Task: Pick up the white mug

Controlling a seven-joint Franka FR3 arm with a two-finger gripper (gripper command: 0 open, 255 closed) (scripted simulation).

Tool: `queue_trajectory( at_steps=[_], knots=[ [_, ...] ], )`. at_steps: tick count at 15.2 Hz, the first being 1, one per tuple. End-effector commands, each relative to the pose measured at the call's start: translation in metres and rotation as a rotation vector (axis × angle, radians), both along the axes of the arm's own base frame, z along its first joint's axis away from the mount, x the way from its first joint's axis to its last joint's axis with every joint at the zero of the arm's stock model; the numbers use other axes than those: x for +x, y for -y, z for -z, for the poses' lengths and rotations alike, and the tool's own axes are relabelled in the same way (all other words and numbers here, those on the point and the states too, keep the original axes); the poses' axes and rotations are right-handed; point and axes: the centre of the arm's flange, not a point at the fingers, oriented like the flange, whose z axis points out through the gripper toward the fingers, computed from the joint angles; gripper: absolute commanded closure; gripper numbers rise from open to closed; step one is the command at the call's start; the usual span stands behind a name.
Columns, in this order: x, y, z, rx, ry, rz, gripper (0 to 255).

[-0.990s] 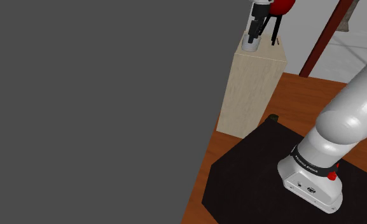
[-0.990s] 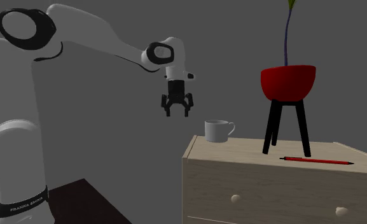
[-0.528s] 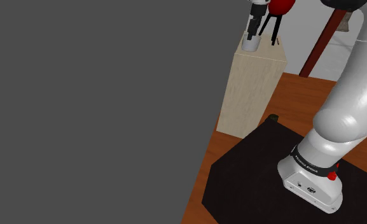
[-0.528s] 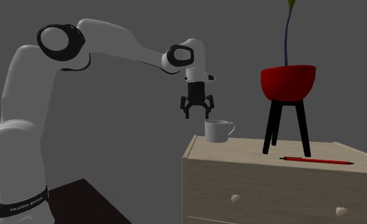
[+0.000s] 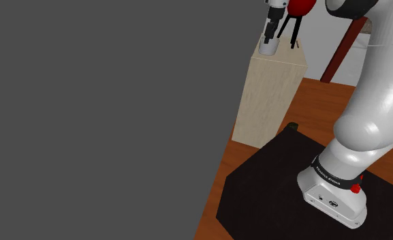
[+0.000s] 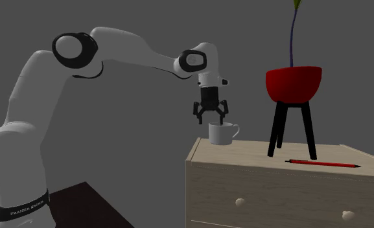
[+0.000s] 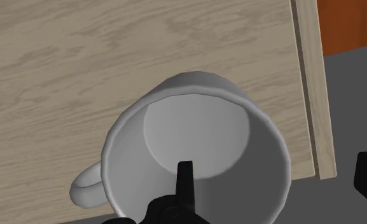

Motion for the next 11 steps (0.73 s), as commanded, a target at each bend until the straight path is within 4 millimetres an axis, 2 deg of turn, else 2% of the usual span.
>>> queue_trajectory(
  at_steps=[1, 4, 5, 11],
  knots=[
    [0.0031, -0.0029, 0.0249, 0.008, -0.023, -0.009, 0],
    [0.0031, -0.0029, 0.0280, 0.008, -0.023, -0.009, 0],
    [0.0043, -0.0038, 0.0282, 0.008, -0.023, -0.009, 255],
    [0.0028, -0.0030, 0.0245, 0.008, -0.023, -0.010, 255]
  ],
)
